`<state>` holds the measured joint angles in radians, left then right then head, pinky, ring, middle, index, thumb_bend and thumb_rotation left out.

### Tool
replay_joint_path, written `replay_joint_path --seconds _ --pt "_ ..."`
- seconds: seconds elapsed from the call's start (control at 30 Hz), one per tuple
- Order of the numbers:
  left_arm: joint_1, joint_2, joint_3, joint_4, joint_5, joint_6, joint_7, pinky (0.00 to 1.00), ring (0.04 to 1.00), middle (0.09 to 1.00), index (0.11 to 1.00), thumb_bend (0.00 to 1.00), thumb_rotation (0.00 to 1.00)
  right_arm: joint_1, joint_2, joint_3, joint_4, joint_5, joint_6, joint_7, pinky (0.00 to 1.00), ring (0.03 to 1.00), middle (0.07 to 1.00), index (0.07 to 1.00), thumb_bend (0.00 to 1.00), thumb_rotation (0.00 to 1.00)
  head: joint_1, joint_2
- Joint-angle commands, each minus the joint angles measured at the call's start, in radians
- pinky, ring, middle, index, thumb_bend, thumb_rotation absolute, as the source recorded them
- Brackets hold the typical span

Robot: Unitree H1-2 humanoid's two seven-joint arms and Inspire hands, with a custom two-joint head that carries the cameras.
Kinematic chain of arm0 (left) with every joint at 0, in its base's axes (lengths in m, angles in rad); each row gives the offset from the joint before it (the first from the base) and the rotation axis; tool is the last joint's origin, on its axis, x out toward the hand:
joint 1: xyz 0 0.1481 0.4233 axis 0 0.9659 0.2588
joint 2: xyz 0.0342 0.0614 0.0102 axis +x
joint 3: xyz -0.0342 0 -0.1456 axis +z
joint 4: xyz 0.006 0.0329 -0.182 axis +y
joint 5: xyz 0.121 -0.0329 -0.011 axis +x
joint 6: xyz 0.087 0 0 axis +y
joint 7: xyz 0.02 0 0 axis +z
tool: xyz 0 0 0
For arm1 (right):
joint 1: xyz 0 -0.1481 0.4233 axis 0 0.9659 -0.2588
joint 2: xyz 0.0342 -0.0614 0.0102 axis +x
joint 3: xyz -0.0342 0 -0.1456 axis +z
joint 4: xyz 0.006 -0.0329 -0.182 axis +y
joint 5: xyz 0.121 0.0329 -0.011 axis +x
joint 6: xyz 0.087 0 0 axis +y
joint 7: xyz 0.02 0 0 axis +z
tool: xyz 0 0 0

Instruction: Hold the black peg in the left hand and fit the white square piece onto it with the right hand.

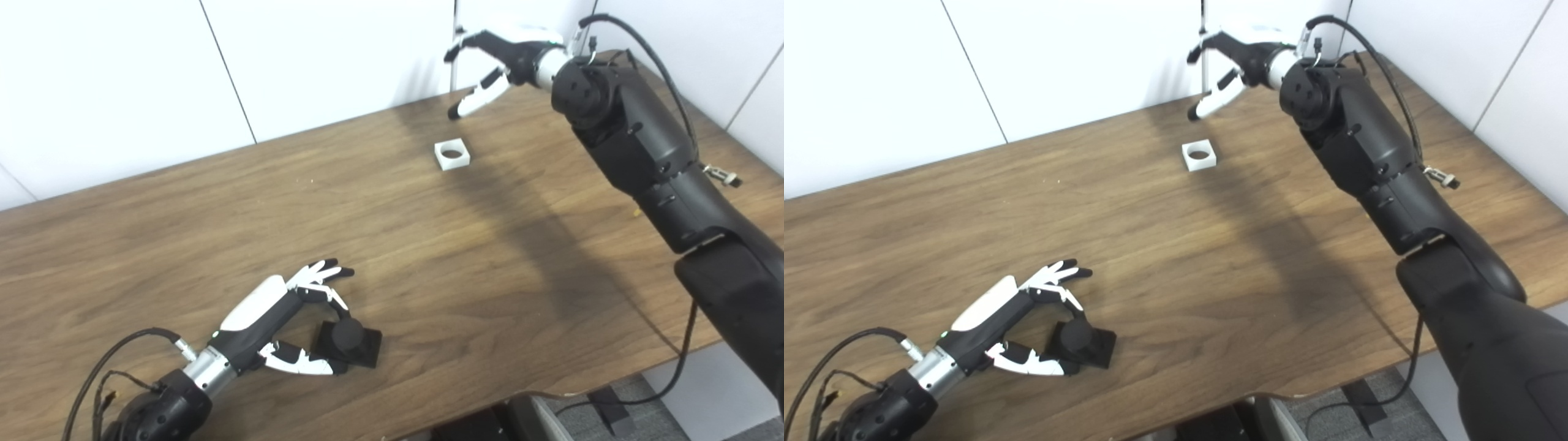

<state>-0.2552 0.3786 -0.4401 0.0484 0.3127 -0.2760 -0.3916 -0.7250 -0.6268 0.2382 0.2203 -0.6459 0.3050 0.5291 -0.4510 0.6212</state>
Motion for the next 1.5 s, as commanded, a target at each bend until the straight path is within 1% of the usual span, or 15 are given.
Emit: replay_joint_path --seconds 0.0,0.13,0.3,0.43,0.53,0.63,0.73,0.77,0.9,1.07,1.4,1.47 --pt "0.021 0.038 -0.005 0.010 0.032 0.042 -0.047 1.00 1.000 0.937 0.488 0.52 0.05 -0.083 -0.016 -0.002 0.009 0.007 0.020 0.013 0.98 1.000 1.000 0.810 0.91 0.36 -0.001 0.001" --pt "0.022 0.038 -0.002 0.012 0.034 0.037 -0.041 1.00 1.000 0.935 0.488 0.52 0.05 -0.103 -0.014 0.030 0.054 -0.011 0.047 0.044 1.00 1.000 1.000 0.840 0.96 0.38 0.005 0.003" --pt "0.028 0.037 0.002 0.016 0.035 0.035 -0.034 1.00 1.000 0.933 0.488 0.52 0.05 -0.114 -0.008 0.066 0.112 -0.019 0.053 0.055 0.99 1.000 1.000 0.863 0.99 0.37 0.011 0.006" --pt "0.030 0.037 0.003 0.012 0.039 0.043 -0.035 1.00 1.000 0.936 0.488 0.52 0.05 -0.106 -0.007 0.087 0.111 -0.018 0.068 0.072 0.99 1.000 1.000 0.883 0.99 0.37 0.012 0.009" --pt "0.033 0.036 0.006 0.004 0.035 0.057 -0.038 1.00 1.000 0.939 0.488 0.52 0.05 -0.090 -0.001 0.100 0.112 -0.016 0.069 0.071 1.00 1.000 1.000 0.882 1.00 0.37 0.015 0.011" --pt "0.034 0.033 0.007 0.011 0.033 0.048 -0.033 1.00 1.000 0.937 0.488 0.52 0.05 -0.079 0.002 0.122 0.116 -0.027 0.063 0.068 1.00 1.000 1.000 0.880 1.00 0.38 0.020 0.013" --pt "0.036 0.033 0.007 0.009 0.038 0.050 -0.033 1.00 1.000 0.939 0.488 0.52 0.05 -0.064 0.007 0.136 0.126 -0.033 0.054 0.051 1.00 1.000 1.000 0.875 1.00 0.38 0.025 0.017" --pt "0.037 0.033 0.008 0.011 0.037 0.048 -0.031 1.00 1.000 0.940 0.488 0.52 0.05 -0.058 0.010 0.138 0.129 -0.034 0.051 0.045 1.00 1.000 1.000 0.872 1.00 0.37 0.025 0.017" --pt "0.039 0.035 0.008 0.007 0.042 0.048 -0.029 1.00 1.000 0.941 0.488 0.52 0.05 -0.037 0.026 0.140 0.150 -0.031 0.044 0.024 1.00 1.000 1.000 0.865 0.93 0.29 0.028 0.021" --pt "0.042 0.034 0.008 -0.002 0.047 0.056 -0.032 1.00 1.000 0.941 0.488 0.52 0.05 -0.008 0.038 0.140 0.164 -0.030 0.028 -0.019 1.00 1.000 1.000 0.854 0.90 0.30 0.036 0.026" --pt "0.046 0.031 0.008 0.005 0.048 0.047 -0.027 1.00 1.000 0.941 0.488 0.52 0.05 0.035 0.052 0.144 0.209 -0.030 -0.022 -0.112 1.00 0.999 0.985 0.812 0.84 0.30 0.047 0.031" --pt "0.047 0.031 0.008 0.004 0.048 0.046 -0.026 1.00 1.000 0.943 0.488 0.52 0.05 0.039 0.054 0.143 0.214 -0.030 -0.027 -0.130 1.00 0.987 0.972 0.797 0.81 0.30 0.050 0.032"
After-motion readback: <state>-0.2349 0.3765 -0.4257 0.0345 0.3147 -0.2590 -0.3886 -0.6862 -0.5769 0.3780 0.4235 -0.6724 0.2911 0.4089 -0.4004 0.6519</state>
